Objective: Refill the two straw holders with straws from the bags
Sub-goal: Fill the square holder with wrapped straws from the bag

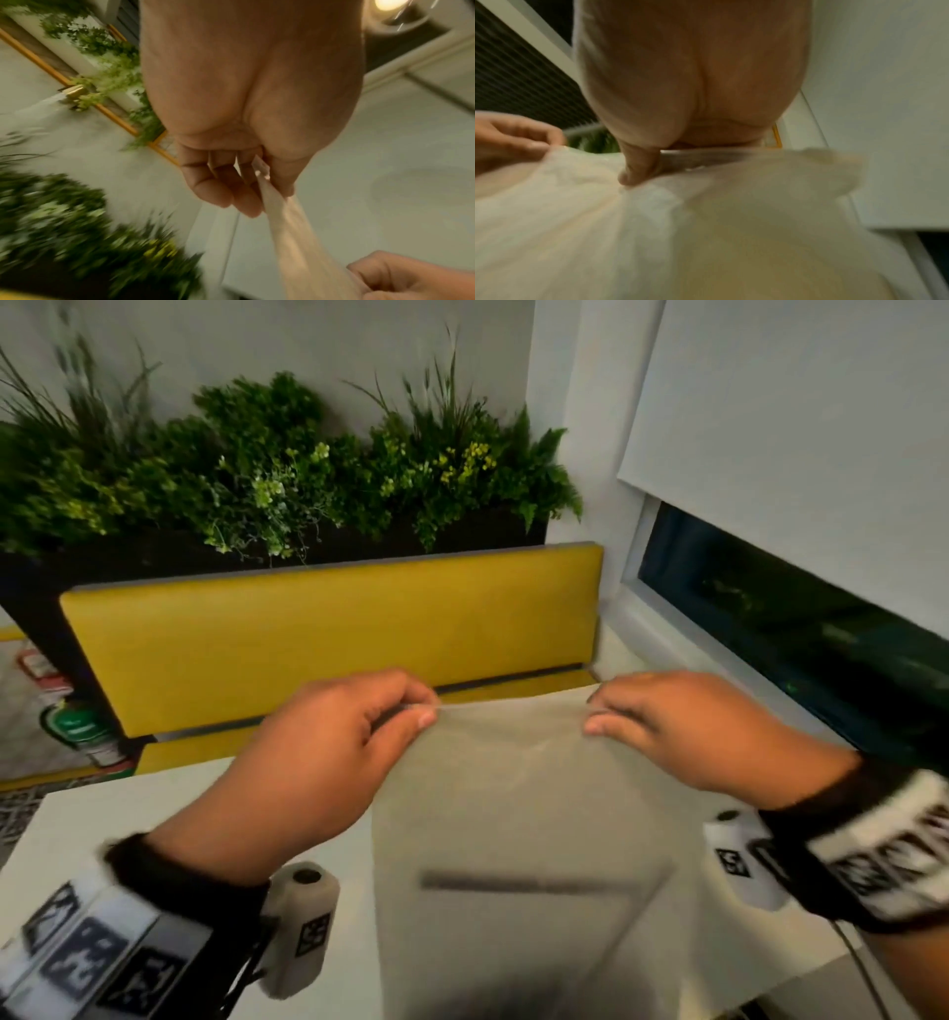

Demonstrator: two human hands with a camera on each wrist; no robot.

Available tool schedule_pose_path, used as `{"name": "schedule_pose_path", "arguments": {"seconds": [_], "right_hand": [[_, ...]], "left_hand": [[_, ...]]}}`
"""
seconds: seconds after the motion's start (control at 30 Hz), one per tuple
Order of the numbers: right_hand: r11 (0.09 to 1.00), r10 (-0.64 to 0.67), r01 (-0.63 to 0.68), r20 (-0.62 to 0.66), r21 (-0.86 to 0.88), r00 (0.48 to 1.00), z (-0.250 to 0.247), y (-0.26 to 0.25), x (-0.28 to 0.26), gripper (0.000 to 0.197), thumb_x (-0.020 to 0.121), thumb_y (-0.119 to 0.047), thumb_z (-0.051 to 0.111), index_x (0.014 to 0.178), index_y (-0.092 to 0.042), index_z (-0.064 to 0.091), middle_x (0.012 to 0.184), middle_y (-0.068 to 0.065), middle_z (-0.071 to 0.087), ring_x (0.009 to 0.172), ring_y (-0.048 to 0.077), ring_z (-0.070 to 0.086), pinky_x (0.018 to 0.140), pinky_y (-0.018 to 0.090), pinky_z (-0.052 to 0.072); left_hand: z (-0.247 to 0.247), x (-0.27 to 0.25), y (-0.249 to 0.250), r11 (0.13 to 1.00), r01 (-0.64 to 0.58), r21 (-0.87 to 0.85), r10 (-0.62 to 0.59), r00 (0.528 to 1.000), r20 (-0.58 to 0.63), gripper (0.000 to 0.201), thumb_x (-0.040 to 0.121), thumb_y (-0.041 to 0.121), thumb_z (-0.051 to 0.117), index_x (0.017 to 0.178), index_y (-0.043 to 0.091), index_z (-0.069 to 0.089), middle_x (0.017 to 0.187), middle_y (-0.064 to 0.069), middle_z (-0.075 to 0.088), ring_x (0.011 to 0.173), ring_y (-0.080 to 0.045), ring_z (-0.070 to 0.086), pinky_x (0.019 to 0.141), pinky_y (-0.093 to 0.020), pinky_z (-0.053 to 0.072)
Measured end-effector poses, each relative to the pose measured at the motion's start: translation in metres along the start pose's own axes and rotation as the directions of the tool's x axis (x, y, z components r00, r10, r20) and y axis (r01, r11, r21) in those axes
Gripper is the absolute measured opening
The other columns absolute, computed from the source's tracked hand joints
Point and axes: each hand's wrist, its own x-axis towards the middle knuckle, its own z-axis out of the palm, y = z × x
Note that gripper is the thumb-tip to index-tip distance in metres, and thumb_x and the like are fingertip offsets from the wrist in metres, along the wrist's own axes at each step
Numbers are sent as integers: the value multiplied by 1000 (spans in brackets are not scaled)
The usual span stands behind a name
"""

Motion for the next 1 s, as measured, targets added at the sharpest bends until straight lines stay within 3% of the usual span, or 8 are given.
{"name": "schedule_pose_path", "arguments": {"seconds": [0.17, 0.37, 0.43, 0.5, 0.6, 0.7, 0.83, 1.0], "right_hand": [[980, 51, -92, 220, 178, 974, 99, 34, 30, 18, 94, -47, 53, 96, -35, 67, 91, -15, 68, 83, 9, 60, 80, 36, 52], [919, 129, -170, 137, 355, 982, 124, 47, 37, 12, 92, -27, 65, 98, -33, 72, 97, -12, 63, 90, 8, 59, 84, 27, 46], [917, 133, -167, 118, 362, 984, 125, 46, 39, 14, 94, -29, 61, 101, -35, 72, 97, -13, 61, 92, 8, 58, 84, 24, 43], [912, 107, -141, 108, 385, 988, 125, 39, 41, 16, 95, -31, 59, 103, -36, 72, 98, -12, 63, 92, 8, 58, 85, 25, 45], [838, 114, -152, 103, 524, 988, 123, 29, 44, 17, 89, -23, 69, 99, -37, 71, 90, -9, 68, 80, 9, 62, 79, 27, 50], [706, 206, -230, 116, 670, 972, 122, 35, 42, 25, 79, -14, 79, 95, -31, 70, 83, -5, 69, 76, 14, 64, 77, 24, 51], [644, 248, -244, 104, 725, 963, 122, 39, 35, 21, 79, -9, 79, 89, -27, 72, 79, -5, 67, 67, 1, 61, 64, 6, 42], [614, 227, -208, 81, 761, 970, 116, 34, 35, 42, 83, -6, 74, 98, -40, 54, 79, 3, 72, 73, 12, 68, 75, 28, 52]], "left_hand": [[58, -12, -78, 928, 224, 297, -280, 946, 163, 14, 101, 43, 45, 91, 38, 54, 74, 11, 61, 70, -12, 57, 58, -31, 44], [77, 0, -85, 685, 231, 690, -448, 881, 150, 18, 100, 27, 43, 114, 25, 54, 98, 3, 60, 89, -20, 57, 73, -37, 45], [87, 16, -66, 664, 154, 732, -375, 915, 147, 29, 97, 32, 48, 124, 22, 52, 119, -4, 58, 110, -26, 55, 89, -46, 44], [104, 33, -36, 801, 1, 599, -196, 945, 261, 37, 97, 41, 47, 129, 23, 53, 127, -4, 57, 118, -28, 52, 96, -48, 42], [140, 50, -2, 885, -191, 425, -1, 911, 412, 30, 99, 37, 47, 125, 26, 56, 119, -2, 65, 108, -27, 61, 85, -42, 46], [156, 59, -7, 895, -159, 416, -13, 924, 382, 15, 97, 17, 49, 108, 23, 59, 101, -4, 69, 90, -30, 67, 68, -36, 48], [161, 61, -13, 905, -121, 407, -41, 929, 368, 20, 94, 11, 49, 110, 19, 58, 106, -6, 65, 93, -29, 63, 69, -35, 44], [175, 66, 2, 954, -153, 257, 57, 937, 346, 33, 100, 44, 45, 118, 21, 59, 114, -3, 66, 102, -27, 64, 72, -35, 45]]}}
